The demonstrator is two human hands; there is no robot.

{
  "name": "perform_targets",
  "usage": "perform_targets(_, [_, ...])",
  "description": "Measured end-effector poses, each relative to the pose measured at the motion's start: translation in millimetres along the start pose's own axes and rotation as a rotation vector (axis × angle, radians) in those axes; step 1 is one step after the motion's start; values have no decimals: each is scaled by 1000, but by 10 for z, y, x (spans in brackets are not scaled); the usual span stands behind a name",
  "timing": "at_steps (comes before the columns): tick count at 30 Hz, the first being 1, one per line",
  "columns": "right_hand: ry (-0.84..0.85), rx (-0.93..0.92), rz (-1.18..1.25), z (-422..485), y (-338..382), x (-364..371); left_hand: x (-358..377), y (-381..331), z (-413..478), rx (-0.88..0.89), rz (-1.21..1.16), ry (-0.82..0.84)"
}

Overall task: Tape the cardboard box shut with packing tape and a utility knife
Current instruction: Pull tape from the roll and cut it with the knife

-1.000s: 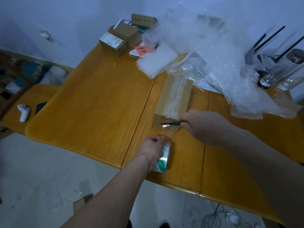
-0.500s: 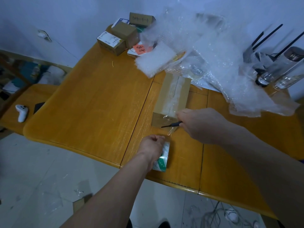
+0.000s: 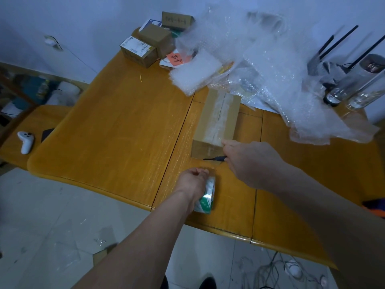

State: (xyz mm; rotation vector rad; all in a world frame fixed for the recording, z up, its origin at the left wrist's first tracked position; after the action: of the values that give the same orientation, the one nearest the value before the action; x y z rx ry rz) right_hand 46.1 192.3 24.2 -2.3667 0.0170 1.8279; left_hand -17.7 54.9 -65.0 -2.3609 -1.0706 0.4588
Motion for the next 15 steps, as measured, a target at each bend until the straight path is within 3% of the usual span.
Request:
perform_targets(10, [-219,-2,23,-11,51,123,18,-3,7,-8,-16,-2])
perform_targets(15, [-128,18,34,16,109,132,22,-12,-6,-5,-17,-8])
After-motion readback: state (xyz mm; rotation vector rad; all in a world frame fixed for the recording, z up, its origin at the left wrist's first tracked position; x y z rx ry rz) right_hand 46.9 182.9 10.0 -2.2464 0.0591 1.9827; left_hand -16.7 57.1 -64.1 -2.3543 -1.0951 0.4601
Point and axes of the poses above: each hand's wrist, its own z-axis towards the middle knuckle, its own x-axis out of the palm, y = z × x, the point moved 3 cm from there along z, towards the middle knuckle, and after that the axes turned 5 degrees about -x, right-handed, at the moved point
